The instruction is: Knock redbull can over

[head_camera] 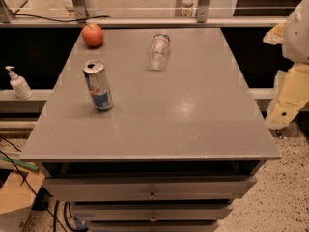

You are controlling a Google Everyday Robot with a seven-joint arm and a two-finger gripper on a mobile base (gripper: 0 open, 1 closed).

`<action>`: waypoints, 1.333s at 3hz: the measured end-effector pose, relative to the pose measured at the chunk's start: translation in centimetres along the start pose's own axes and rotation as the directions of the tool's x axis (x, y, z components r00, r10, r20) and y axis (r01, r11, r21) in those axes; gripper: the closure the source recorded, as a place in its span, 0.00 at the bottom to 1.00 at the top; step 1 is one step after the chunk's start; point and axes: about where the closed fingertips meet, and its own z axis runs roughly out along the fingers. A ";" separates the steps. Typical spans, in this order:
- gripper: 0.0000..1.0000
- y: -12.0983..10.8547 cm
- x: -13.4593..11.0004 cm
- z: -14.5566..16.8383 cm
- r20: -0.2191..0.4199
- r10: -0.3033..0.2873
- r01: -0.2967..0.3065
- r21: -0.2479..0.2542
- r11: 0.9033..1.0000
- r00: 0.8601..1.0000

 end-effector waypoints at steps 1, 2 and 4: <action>0.00 0.0 0.0 0.0 0.000 0.000 0.000 0.000 1.000 1.000; 0.00 -0.1 -0.5 0.0 0.031 -0.034 0.034 -0.002 0.999 0.999; 0.00 1.2 -9.2 2.4 0.333 -0.171 0.206 -0.072 0.976 0.927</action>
Offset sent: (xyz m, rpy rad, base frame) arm 0.0039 0.0090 -0.0028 0.0490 -0.0017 0.1005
